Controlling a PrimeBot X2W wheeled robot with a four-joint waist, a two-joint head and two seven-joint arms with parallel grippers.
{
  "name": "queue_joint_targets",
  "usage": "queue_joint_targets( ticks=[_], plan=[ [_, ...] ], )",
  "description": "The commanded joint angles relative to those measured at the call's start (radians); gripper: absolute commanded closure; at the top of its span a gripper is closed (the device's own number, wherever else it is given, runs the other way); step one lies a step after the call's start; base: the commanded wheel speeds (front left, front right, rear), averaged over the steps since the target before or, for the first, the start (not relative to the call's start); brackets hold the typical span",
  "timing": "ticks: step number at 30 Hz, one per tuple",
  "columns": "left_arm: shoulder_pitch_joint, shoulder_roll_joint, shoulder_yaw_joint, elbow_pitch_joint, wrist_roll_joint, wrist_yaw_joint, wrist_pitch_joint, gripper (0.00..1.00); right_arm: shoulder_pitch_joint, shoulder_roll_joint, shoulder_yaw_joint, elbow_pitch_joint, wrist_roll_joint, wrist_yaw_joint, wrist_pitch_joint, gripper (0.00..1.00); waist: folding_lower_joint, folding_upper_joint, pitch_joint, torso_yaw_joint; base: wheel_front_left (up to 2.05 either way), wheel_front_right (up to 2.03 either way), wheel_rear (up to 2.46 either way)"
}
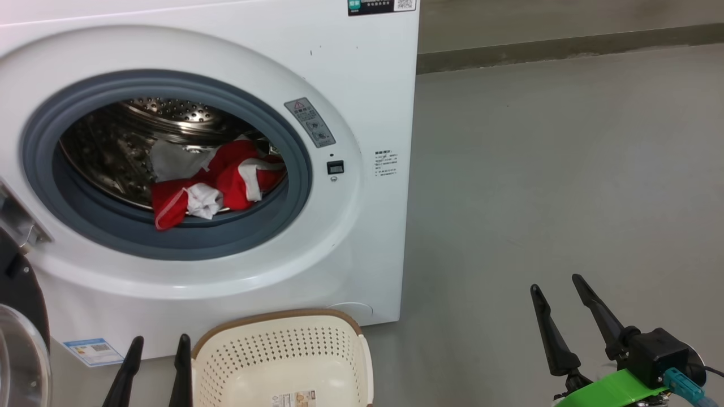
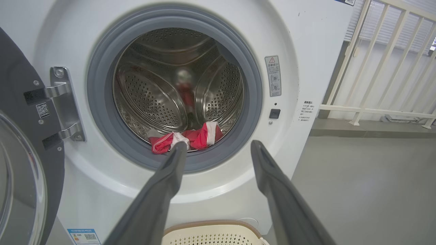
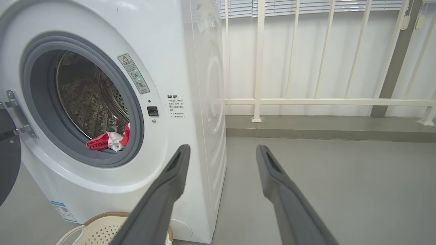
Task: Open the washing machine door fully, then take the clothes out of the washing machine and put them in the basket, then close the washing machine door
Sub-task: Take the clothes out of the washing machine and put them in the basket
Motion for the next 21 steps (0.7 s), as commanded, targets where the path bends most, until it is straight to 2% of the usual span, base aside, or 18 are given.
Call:
queue_joint_targets(
  ticks=[1,21],
  plan=[
    [-0.037,0.018,0.03,-0.024,0.005,0.009,-0.003,0.0,-0.032,-0.008,0.023,-0.021,-0.003,0.007,-0.006,0.0,0.0,0.0,0.002,0.001,0.48,-0.48,0.0],
    [-0.049,0.026,0.013,-0.021,0.024,0.031,-0.006,0.0,-0.037,-0.01,0.034,-0.014,-0.001,0.007,-0.006,0.0,0.0,0.0,0.008,0.011,0.03,-0.03,0.0]
  ],
)
